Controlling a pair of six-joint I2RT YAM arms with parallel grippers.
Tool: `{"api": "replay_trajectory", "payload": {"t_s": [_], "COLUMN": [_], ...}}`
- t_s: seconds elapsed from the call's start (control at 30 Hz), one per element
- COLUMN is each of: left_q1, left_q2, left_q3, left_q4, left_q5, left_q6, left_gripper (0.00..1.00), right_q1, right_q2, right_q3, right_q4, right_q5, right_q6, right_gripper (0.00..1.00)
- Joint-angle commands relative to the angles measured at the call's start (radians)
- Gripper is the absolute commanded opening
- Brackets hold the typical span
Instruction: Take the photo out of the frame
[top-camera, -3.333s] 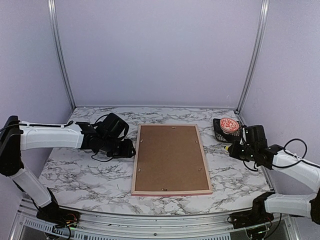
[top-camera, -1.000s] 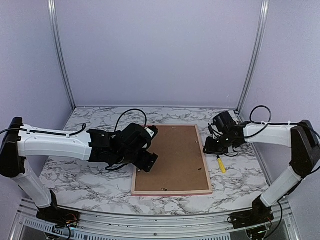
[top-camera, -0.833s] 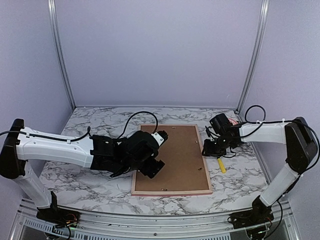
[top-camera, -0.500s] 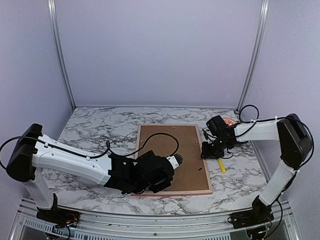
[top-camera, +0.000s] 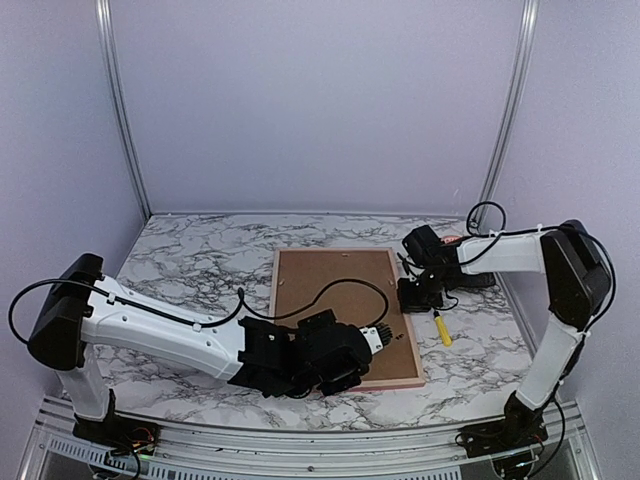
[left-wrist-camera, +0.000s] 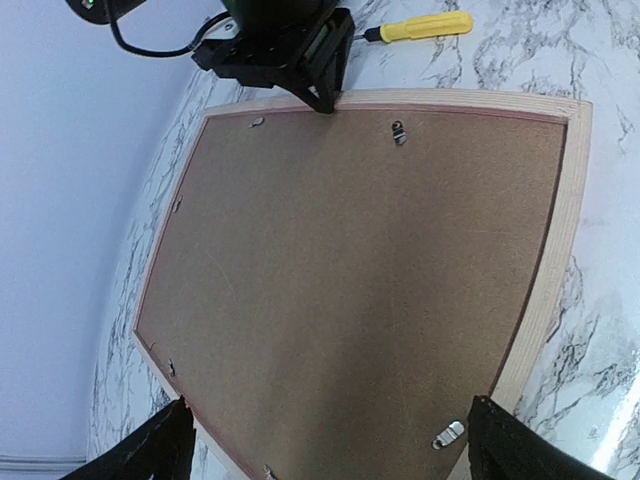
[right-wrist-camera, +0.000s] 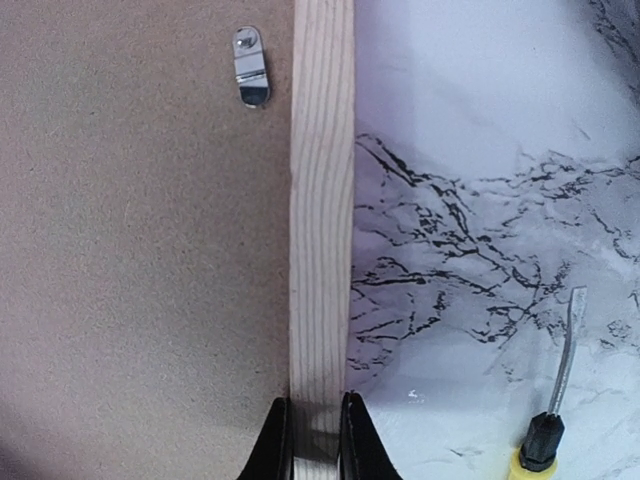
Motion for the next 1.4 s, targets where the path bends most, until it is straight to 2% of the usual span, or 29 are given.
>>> {"api": "replay_trajectory", "payload": {"t_s": [0.0, 0.17, 0.53, 0.97, 1.2, 1.3, 1.37], "left_q1": [-0.056, -0.109, -0.175, -0.175, -0.144, -0.130, -0.129], "left_q2": [0.063, 0.185, 0.346, 0.499, 0.574, 0.584, 0.586], "left_q3": [0.038, 0.139, 0.260, 0.375, 0.423, 0.431, 0.429], "left_q4": [-0.035, -0.112, -0.152, -0.139, -0.073, -0.044, -0.023], "left_q5": [-0.024, -0.123, -0.241, -0.372, -0.447, -0.472, -0.477], "left_q6": [0.050, 0.053, 0.046, 0.087, 0.126, 0.130, 0.138], "left_gripper": [0.96, 0.97, 0.98, 0.99, 0.99, 0.96, 0.89], "right_q1": [0.015, 0.015, 0.015, 0.034, 0.040, 0.042, 0.042], "right_q2": [0.037, 0.065, 0.060, 0.069, 0.056, 0.048, 0.045], "right_q3": [0.058, 0.120, 0.290, 0.365, 0.388, 0.386, 0.386], "right_q4": [-0.058, -0.118, -0.316, -0.398, -0.424, -0.426, -0.424], "right_q5": [0.039, 0.020, 0.052, 0.055, 0.057, 0.058, 0.057], "right_q6": [0.006, 0.008, 0.000, 0.024, 0.029, 0.032, 0.034], "right_gripper": [0.00, 0.00, 0.00, 0.00, 0.00, 0.00, 0.00]}}
